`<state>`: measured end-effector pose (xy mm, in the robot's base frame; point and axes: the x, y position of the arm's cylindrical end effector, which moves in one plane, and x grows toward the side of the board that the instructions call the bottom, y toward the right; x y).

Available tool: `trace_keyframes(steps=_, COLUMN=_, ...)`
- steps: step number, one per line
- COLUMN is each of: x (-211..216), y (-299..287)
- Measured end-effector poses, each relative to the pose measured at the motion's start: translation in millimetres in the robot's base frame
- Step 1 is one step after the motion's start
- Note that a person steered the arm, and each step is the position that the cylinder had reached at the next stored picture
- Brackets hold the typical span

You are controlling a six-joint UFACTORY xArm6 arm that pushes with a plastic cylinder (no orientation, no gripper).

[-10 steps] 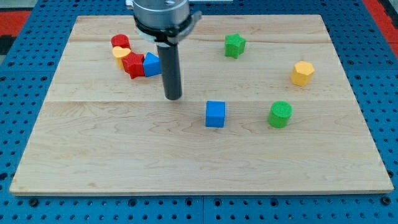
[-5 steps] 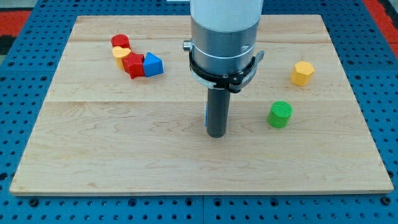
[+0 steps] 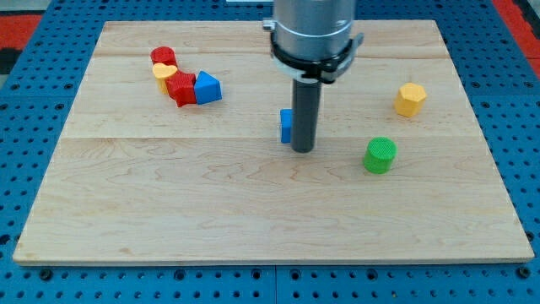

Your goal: Move the blue cube towards the blue triangle

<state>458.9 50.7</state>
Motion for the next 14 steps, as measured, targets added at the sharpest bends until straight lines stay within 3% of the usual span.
trace_keyframes(steps=2, x=-13.1, y=19.2)
trace_keyframes(steps=8, x=-34.6, y=-76.9)
trace_keyframes(steps=14, x=-74.5, y=-44.7)
